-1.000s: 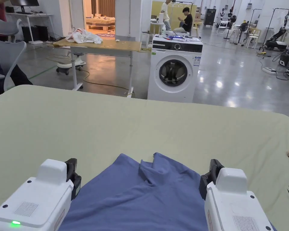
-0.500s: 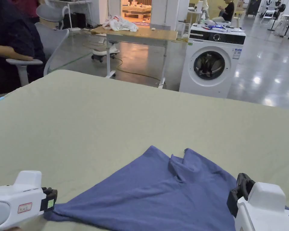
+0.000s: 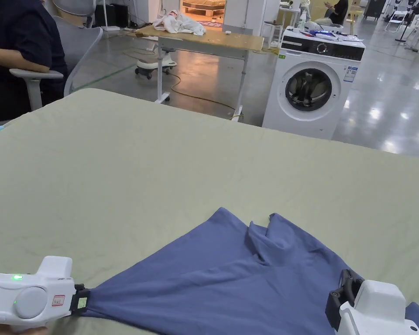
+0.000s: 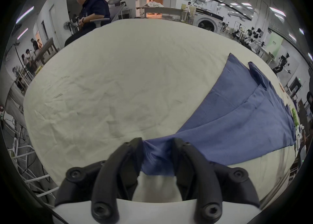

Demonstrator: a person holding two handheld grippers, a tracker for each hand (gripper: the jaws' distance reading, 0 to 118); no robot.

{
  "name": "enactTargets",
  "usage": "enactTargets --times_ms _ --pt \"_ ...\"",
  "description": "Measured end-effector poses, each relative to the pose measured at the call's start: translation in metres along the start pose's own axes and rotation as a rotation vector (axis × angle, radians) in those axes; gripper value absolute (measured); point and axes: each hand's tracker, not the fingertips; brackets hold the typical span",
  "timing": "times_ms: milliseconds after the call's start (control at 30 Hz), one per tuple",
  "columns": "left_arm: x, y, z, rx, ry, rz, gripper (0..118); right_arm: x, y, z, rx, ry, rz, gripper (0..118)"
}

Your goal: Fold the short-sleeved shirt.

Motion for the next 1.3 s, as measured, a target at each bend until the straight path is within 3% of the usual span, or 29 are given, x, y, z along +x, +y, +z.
enactTargets --times_ms 67,333,367,433,500,533,600,733,900,967,1000,1067,1100,1200,1300 --pt "0.003 0.0 0.0 0.013 -0.021 0.001 0 0.001 -0.001 -0.006 -0.015 0.004 0.007 0" --pt "0.002 -0.005 0.009 0.059 -0.037 -0.014 0 0.033 0.018 -0.09 -0.175 0.063 0.009 3" --pt "0.001 -0.008 0.012 0.065 -0.04 -0.005 0 0.039 0.022 -0.11 -0.198 0.068 0.022 12" --pt "-0.003 -0.009 0.016 0.084 -0.06 0.007 0 0.049 0.029 -0.152 -0.28 0.078 0.046 41" --pt "-0.003 -0.013 0.024 0.106 -0.07 0.016 0 0.058 0.035 -0.192 -0.369 0.118 0.048 45" --pt "-0.005 -0.014 0.026 0.113 -0.076 0.029 0 0.06 0.035 -0.212 -0.409 0.126 0.067 56" --pt "-0.007 -0.015 0.03 0.135 -0.09 0.05 0 0.063 0.035 -0.246 -0.444 0.157 0.099 57" --pt "-0.011 -0.016 0.031 0.162 -0.095 0.051 0 0.057 0.024 -0.297 -0.585 0.195 0.157 71" --pt "-0.005 -0.016 0.038 0.182 -0.097 0.045 0 0.048 0.004 -0.335 -0.656 0.241 0.126 69" --pt "-0.005 -0.015 0.037 0.184 -0.095 0.046 0 0.039 0.0 -0.334 -0.677 0.227 0.153 59" --pt "-0.006 -0.014 0.036 0.18 -0.095 0.052 0 0.036 0.0 -0.333 -0.67 0.226 0.156 52" --pt "-0.007 -0.016 0.036 0.189 -0.097 0.056 0 0.036 0.003 -0.329 -0.651 0.235 0.154 8" --pt "-0.007 -0.016 0.035 0.189 -0.096 0.054 0 0.035 0.002 -0.329 -0.644 0.244 0.156 2" --pt "-0.006 -0.016 0.035 0.195 -0.092 0.05 0 0.037 0.005 -0.321 -0.635 0.244 0.155 1" --pt "-0.006 -0.014 0.037 0.213 -0.097 0.06 0 0.042 0.019 -0.29 -0.524 0.204 0.134 1"
